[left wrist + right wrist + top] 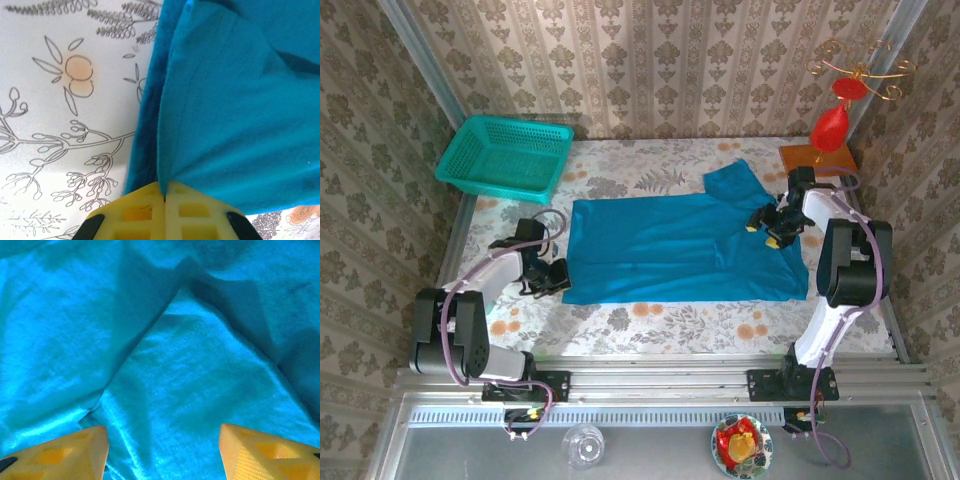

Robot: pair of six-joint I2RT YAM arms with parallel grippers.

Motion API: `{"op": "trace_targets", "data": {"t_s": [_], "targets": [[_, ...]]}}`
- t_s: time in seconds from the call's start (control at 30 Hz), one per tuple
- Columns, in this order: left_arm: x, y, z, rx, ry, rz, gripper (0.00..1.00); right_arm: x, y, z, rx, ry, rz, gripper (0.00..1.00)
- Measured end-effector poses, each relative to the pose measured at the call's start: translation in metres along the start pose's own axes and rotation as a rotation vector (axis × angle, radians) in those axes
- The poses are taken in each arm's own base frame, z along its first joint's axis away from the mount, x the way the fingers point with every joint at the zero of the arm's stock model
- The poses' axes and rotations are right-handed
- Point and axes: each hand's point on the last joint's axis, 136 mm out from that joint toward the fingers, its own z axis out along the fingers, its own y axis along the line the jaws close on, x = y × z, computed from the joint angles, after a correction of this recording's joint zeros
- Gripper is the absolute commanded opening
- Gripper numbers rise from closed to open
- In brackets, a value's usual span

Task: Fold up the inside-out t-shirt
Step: Smooth out the T-shirt at the center of the table.

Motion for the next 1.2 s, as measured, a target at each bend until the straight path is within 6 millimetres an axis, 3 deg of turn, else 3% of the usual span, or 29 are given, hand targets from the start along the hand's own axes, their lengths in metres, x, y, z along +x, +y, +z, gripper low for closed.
{"op": "trace_targets", "data": {"t_s": [0.13,0.37,0.63,0.8,0.97,1.1,1.2], "targets": [[0.003,0.004,-0.001,-0.014,-0.004,-0.016,0.00,-0.003,-0.013,0.016,0.016,0.025,0.039,0.62],[0.005,0.005,-0.012,-0.024,-0.049,-0.028,0.00,-0.009,-0.016,0.015,0.013,0.014,0.090,0.62],[0.018,0.021,0.003,-0.078,-0.005,-0.068,0.00,-0.010,-0.017,0.014,0.014,0.013,0.098,0.62],[0.016,0.026,0.009,-0.103,0.007,-0.074,0.12,-0.010,-0.017,0.014,0.013,0.013,0.098,0.62],[-0.001,0.023,-0.003,-0.132,-0.038,-0.056,0.20,-0.011,-0.016,0.009,0.014,-0.004,0.090,0.62],[-0.027,0.007,-0.022,-0.114,-0.110,-0.016,0.20,-0.005,-0.011,-0.011,0.009,-0.043,0.073,0.62],[-0.042,-0.011,-0.032,-0.079,-0.144,0.022,0.14,0.007,-0.001,-0.031,-0.008,-0.073,0.041,0.62]]}}
